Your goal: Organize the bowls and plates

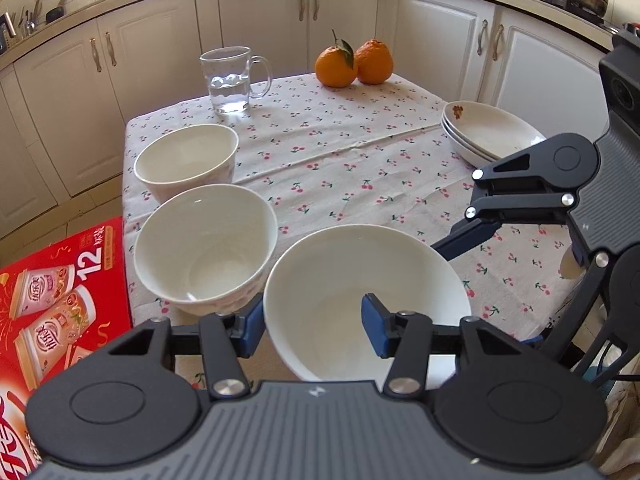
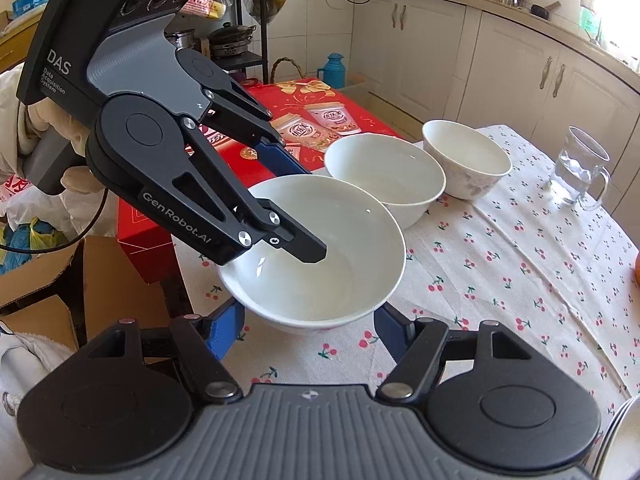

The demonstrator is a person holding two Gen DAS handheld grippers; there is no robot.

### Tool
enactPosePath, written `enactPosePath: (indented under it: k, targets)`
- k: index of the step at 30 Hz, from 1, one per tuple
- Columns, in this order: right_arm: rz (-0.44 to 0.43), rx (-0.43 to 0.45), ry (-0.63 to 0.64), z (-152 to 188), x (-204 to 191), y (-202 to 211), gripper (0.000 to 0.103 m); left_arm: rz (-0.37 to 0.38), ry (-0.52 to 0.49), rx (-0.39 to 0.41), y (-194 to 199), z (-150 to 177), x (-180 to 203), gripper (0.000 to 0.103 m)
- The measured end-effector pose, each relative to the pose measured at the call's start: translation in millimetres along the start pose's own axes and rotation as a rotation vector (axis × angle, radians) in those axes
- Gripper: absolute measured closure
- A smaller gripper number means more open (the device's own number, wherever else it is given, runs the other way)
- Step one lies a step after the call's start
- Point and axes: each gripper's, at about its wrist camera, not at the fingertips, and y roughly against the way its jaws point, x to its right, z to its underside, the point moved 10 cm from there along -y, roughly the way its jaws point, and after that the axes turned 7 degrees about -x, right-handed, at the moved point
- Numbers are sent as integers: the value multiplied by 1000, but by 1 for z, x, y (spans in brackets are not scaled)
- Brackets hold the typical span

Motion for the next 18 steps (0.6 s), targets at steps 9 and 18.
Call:
enactPosePath:
  k: [9,18]
  targets:
    - [56,-2,-66,27,31,23,27,50,-69,4,-22,-31,34,53]
    - [111,-8,-134,48,58,35,27,94,-121,7,-50,-55,56,53]
